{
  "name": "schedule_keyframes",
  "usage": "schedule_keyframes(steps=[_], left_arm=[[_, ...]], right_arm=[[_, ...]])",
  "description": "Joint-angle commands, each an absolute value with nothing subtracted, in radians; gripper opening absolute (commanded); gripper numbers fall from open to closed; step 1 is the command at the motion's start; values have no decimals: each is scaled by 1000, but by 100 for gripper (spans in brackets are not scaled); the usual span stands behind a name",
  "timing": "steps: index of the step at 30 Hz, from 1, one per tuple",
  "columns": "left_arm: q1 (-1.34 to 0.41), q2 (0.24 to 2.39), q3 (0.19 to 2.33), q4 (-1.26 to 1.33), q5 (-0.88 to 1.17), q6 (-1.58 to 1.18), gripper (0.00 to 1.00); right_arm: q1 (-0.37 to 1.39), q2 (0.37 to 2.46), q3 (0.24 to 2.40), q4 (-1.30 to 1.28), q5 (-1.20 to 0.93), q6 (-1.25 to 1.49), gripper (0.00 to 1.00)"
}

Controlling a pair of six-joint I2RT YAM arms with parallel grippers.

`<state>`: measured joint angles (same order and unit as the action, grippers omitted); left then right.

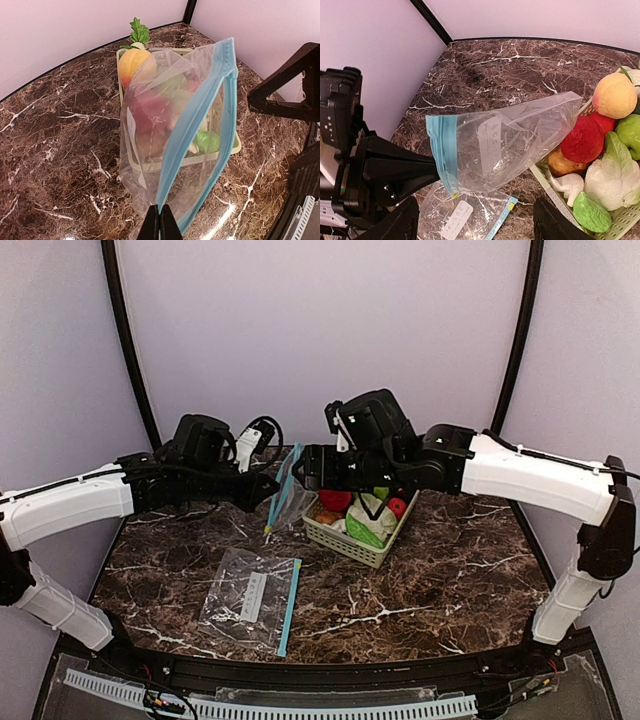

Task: Place the food in the zip-top bag and seal the zipper
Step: Adjust the zipper food storage bag.

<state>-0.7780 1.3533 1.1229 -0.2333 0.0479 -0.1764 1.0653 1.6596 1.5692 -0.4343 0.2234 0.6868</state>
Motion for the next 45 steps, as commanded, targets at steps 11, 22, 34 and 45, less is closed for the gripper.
schedule_keyframes(steps=[11,22,34,45], left_arm=[[-801,1315,1106,-222,53,-179,1],[-804,1302,1094,-220,-19,-188,1],[-804,1223,1039,-144,-25,-192,1],[-803,1202,1010,-61,146,-213,1]], right_arm=[[1071,1773,1691,-443,390,744,78],[1071,1810,1717,-473,489,758,76],[1068,1832,1728,-477,466,739,60],[1071,1840,1716,-407,401,710,67]])
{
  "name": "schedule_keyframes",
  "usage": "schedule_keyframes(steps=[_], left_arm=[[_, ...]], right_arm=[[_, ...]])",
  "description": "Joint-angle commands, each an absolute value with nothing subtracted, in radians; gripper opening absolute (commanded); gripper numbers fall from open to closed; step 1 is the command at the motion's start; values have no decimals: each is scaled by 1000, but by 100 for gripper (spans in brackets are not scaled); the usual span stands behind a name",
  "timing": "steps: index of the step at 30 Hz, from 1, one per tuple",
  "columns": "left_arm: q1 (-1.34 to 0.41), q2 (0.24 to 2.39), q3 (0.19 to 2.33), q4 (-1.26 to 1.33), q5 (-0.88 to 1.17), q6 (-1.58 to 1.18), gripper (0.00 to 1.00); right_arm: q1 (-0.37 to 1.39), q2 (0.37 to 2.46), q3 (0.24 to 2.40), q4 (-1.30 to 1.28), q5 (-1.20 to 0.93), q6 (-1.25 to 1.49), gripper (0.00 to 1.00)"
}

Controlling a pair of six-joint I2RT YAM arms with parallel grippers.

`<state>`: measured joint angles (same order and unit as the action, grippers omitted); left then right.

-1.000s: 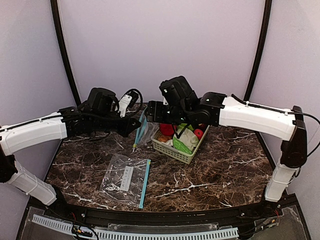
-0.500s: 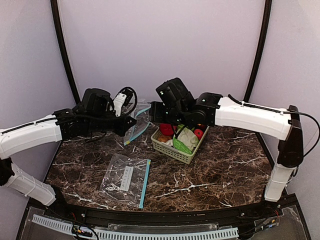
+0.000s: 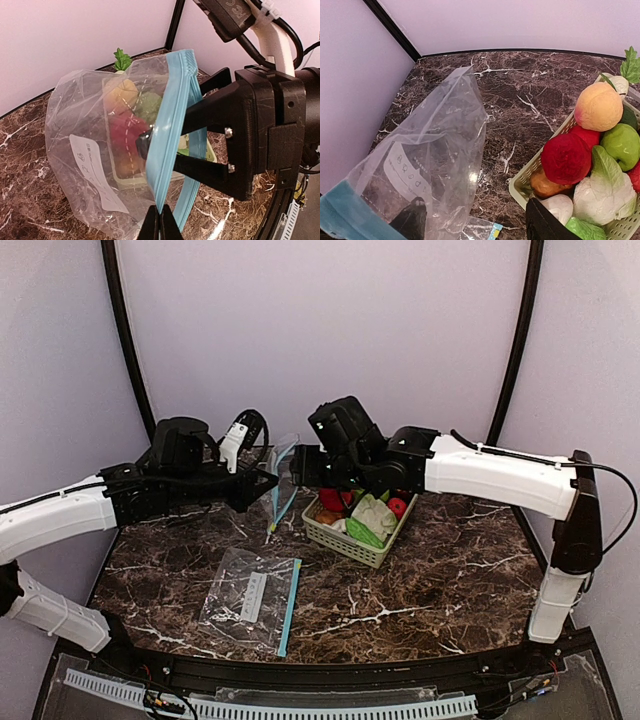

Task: Place the food in the zip-top bag and seal the zipper
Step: Adjust the zipper food storage bag.

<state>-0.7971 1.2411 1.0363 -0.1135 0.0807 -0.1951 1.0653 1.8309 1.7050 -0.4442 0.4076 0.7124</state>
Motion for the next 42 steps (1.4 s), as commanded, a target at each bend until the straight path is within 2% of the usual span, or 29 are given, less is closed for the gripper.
schedule_keyframes(steps=[1,8,13,18,28,32,36,40,42], left_arm=[[-804,1196,1006,-54,148,-215,1],[-804,1139,986,-32,123,-212,1],[-804,1104,990,-48,67,-187,1],[-803,1093,1010,-88,0,-169,1],[-802,1101,1030,-132,-83,-149,1],[-803,1146,1056,-162,-48,-152,1],[-800,1207,1096,-220,-54,-166,1],[-755,1267,1152,-309,-94,-179,1],[-720,1287,1169,-335,-94,-184,1]], right_arm=[[1071,1839,1715,-408,408,713,67],[1070,1839,1719,-446,472,738,64],[1070,1816,1713,-455,517,713,51],[1067,1790,1709,-478,570,681,34],[1050,1767,1696,-512,612,645,33],[1049,1784,1737,-493,495,536,41],[1049,1810,1785,-492,230,415,57],[1049,1769,1764,-477,34,364,79],[1049,1723,1731,-458,-37,348,84]])
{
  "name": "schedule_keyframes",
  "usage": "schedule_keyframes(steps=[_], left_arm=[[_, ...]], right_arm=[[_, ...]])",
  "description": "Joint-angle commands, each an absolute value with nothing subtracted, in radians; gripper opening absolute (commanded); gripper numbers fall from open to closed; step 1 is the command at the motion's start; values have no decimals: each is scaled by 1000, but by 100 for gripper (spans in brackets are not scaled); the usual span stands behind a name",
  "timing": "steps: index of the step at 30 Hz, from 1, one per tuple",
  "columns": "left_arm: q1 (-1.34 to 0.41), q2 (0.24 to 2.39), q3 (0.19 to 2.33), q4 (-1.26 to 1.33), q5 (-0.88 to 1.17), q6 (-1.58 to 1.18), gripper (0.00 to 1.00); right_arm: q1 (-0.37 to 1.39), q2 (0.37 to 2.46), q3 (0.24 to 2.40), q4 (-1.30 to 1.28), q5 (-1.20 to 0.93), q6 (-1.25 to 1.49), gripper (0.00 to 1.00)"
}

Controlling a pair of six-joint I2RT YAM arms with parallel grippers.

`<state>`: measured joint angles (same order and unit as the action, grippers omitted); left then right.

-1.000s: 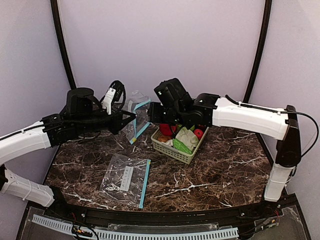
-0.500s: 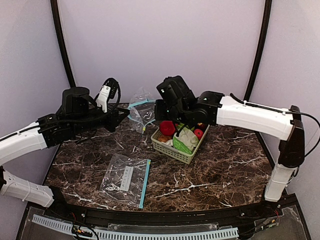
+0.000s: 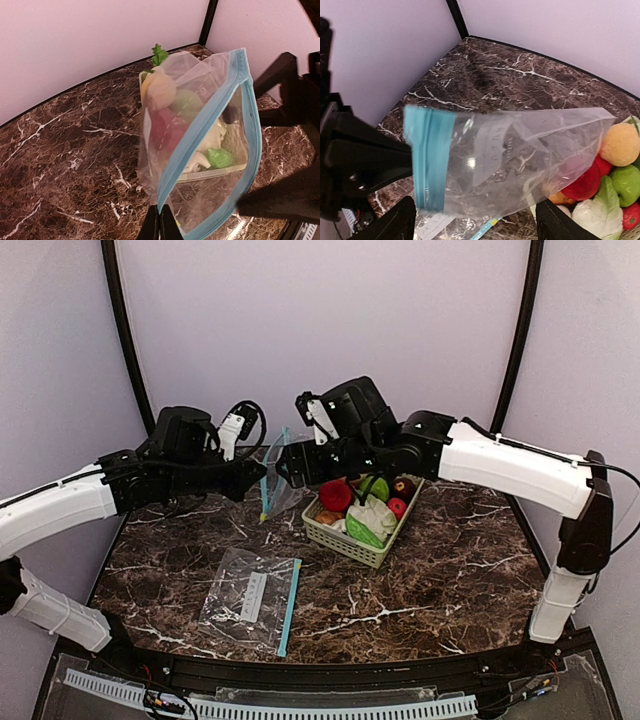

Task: Place the food in the zip-top bag and seal the zipper
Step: Adjust the zipper food storage bag, then pick up the fake vegetable from the bin.

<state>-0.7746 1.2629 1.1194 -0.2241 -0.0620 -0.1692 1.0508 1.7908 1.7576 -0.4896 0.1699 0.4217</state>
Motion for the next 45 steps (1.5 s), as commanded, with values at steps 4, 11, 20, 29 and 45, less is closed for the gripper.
schedule_keyframes(steps=[4,11,20,29,45], left_arm=[[-658,1319,1204,-382,-92,-172,1],[-623,1386,1272,-472,-203,-89,1],[-621,1491,1226,-499,-138,-98,1],[-619,1563,1233,-496,40,-150,1],[-620,1602,1231,-491,128,-182,1]], right_arm=[[1049,1595,1611,-402,-91,337,94],[970,1446,1433,-446,34,372,99],[830,1558,1426,-550,45,327,97],[802,1806,1600,-619,109,237,95],[748,2025,1783,-650,-34,63,92]])
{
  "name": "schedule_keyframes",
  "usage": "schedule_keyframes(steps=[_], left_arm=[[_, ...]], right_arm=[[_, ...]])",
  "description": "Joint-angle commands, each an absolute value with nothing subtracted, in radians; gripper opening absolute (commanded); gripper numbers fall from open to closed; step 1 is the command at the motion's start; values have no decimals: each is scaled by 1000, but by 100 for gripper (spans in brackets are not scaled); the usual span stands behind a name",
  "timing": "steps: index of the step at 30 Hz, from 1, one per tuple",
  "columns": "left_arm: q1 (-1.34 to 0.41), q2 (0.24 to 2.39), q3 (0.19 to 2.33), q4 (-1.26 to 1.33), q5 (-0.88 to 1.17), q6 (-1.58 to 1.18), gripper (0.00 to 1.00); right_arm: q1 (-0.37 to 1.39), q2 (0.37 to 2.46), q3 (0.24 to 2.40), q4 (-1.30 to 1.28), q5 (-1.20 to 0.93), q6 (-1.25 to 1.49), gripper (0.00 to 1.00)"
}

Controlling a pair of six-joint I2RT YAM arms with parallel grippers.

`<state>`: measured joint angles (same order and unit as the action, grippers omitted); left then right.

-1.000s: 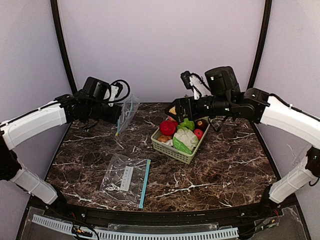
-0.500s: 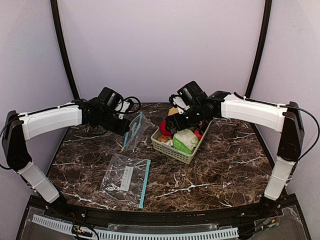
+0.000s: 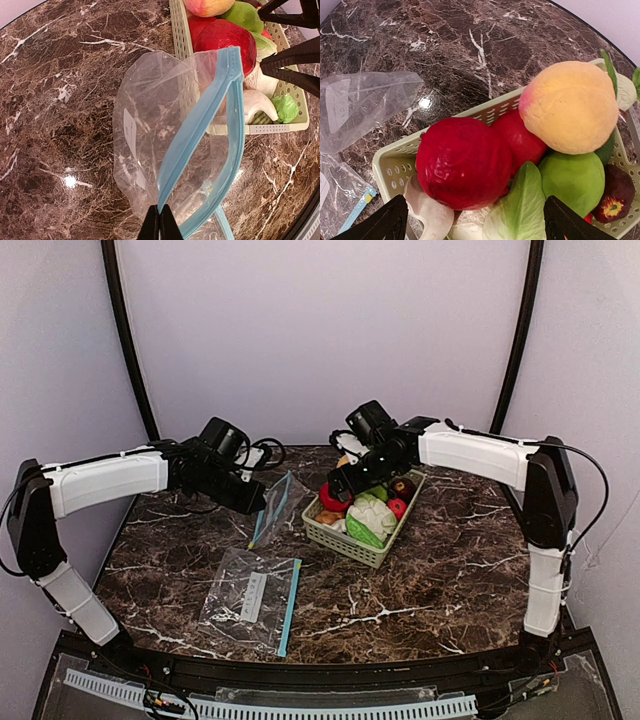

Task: Place the food in the zip-top bag and seal the zipper
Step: Pick up the fake vegetable from the bin.

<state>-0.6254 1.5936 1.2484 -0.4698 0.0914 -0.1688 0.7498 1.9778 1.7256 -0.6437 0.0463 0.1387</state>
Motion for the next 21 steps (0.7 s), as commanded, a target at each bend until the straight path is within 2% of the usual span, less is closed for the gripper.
schedule_keyframes(steps=[1,13,21], left_arm=[[-620,1602,1231,-489,139,-184,1],[-620,1629,1229,-477,210,-201,1],[-620,1624,1222,-467,206,-210,1]], right_arm=[[746,2039,1798,-652,-52,54,92],[743,2135,1892,-690,-63,38,87],[744,2163,1912,-696,-9,47,89]])
